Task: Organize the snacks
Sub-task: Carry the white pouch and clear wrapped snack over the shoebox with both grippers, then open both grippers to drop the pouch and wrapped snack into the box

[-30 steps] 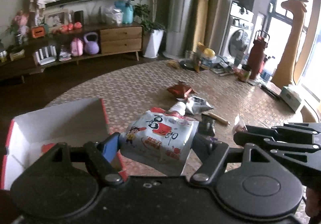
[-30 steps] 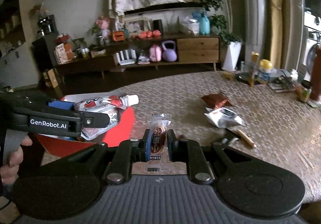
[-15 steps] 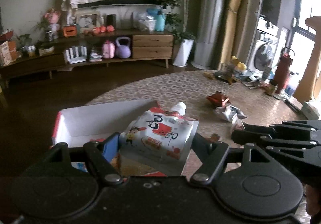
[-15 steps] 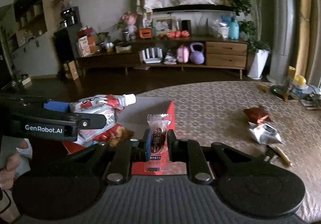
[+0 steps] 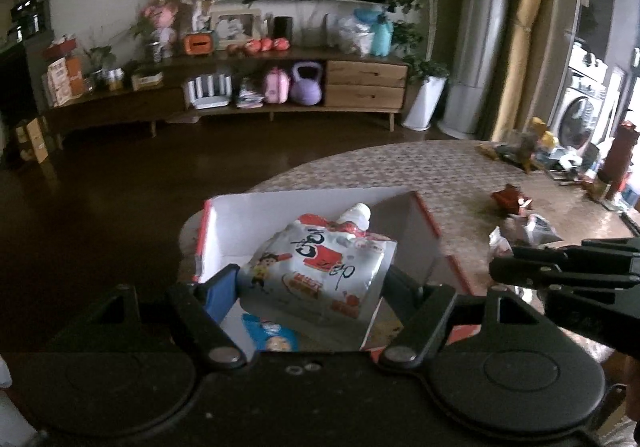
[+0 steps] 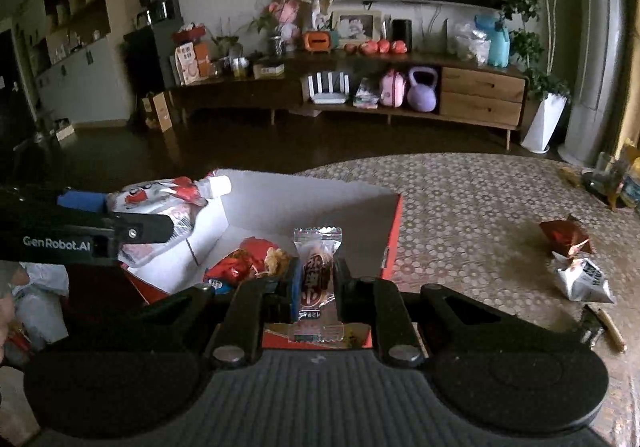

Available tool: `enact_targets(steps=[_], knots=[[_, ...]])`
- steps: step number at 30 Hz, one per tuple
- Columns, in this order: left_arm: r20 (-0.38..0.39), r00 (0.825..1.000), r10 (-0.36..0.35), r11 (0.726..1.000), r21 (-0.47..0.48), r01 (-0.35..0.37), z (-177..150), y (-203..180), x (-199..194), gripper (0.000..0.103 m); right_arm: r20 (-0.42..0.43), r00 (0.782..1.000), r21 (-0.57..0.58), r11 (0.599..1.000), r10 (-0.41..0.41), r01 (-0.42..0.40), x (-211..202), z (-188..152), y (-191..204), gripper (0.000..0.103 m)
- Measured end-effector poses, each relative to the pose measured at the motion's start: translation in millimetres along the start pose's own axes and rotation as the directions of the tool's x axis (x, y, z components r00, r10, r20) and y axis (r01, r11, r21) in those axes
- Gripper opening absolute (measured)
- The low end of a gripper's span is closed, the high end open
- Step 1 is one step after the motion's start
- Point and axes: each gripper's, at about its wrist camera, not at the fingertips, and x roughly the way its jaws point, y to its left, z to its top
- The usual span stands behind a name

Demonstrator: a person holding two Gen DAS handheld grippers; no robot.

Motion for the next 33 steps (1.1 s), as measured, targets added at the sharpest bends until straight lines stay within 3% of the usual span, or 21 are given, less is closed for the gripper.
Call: enact_targets(steps=[11,20,33], knots=[[-0.066,0.994,0.083,0.996,-0.018,-0.085,-4,31,44,0.075,-0.095,0.995,-0.015,1.000,-0.024,0.022,63,0,9,0.016],[-0.119,0.988,0.097,0.995,0.007,-0.097,-8,30,81,0.075,-0.189,0.982,-0.024,0.999,-0.029,0.025,108,-11,4,0.016],[-0.172,0.978,0.117,0.993,0.053,-0.109,-20,23,104,0.075,-0.231,0.973,-0.052,0.999,-0.020,0.009,125,-19,7,0.016]])
